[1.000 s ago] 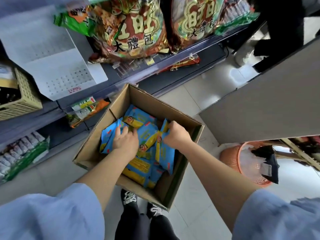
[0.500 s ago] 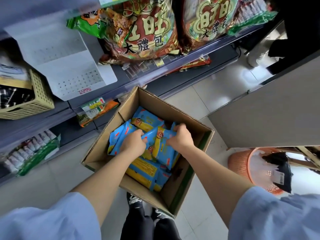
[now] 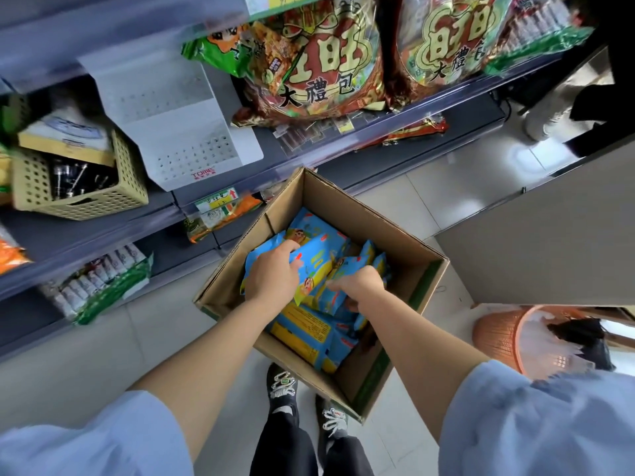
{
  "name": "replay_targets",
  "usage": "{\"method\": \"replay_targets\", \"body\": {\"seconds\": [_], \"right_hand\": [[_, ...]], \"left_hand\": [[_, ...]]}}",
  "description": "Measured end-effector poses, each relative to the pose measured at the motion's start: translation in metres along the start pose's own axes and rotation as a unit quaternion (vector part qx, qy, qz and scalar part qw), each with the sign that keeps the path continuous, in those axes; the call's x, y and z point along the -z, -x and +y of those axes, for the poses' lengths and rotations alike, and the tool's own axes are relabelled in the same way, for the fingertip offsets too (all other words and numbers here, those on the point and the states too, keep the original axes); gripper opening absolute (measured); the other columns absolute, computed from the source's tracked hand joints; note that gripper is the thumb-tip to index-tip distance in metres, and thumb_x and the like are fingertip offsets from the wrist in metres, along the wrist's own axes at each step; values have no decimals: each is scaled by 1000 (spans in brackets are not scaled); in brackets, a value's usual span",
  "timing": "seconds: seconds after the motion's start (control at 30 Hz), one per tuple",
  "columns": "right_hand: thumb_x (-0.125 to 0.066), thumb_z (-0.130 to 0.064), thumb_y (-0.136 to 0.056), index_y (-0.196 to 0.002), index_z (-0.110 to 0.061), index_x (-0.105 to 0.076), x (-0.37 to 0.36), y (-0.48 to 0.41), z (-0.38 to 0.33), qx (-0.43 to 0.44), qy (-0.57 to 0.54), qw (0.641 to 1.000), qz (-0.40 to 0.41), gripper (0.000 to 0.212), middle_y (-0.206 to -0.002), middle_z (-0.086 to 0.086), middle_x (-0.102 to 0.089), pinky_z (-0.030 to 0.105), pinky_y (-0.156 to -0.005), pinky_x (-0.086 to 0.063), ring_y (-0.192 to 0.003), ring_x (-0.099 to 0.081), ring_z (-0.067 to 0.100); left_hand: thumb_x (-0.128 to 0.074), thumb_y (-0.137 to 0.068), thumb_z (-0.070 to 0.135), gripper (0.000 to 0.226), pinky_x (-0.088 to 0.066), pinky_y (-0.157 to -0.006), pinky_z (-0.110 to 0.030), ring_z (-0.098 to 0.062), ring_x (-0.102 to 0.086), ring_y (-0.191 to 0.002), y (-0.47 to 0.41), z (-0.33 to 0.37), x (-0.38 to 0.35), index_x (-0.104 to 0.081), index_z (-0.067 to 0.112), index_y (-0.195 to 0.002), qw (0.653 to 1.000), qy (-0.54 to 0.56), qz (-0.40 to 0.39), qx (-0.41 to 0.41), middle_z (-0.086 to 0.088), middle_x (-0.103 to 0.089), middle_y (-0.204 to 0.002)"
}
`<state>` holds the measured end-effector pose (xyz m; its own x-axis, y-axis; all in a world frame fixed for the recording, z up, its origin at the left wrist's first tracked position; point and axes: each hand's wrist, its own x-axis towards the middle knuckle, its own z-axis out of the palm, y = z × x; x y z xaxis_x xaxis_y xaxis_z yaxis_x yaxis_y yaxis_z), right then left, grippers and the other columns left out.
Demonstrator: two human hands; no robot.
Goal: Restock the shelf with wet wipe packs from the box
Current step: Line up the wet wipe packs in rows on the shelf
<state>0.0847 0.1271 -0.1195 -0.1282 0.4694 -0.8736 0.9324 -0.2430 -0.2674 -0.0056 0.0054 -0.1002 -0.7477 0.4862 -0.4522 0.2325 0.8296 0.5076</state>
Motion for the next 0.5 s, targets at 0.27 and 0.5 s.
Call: {"method": "replay_targets", "body": {"seconds": [0.27,0.5], "right_hand": [[-50,-13,-89,-115,-7,-49,-8,14,3,38,56,997,41,27,-98,10,-58,37,-62,-60,-77,-67,30],[-52,-17,-93,-127,-21,-50,18,51,0,196,197,952,128,34,-117,6,-62,33,-76,-47,-106,-58,29]], "left_hand": [[-49,-98,25,24,-48,-60,-35,-23,-59,-86,12,-7,11,-58,24,-120,1000,-18,20,-5,-5,-66,-107],[-50,-97,19,26,-51,-76,-39,-26,-59,-98,41,8,50,-66,24,-117,997,-27,64,-29,-1,-62,-114]]}}
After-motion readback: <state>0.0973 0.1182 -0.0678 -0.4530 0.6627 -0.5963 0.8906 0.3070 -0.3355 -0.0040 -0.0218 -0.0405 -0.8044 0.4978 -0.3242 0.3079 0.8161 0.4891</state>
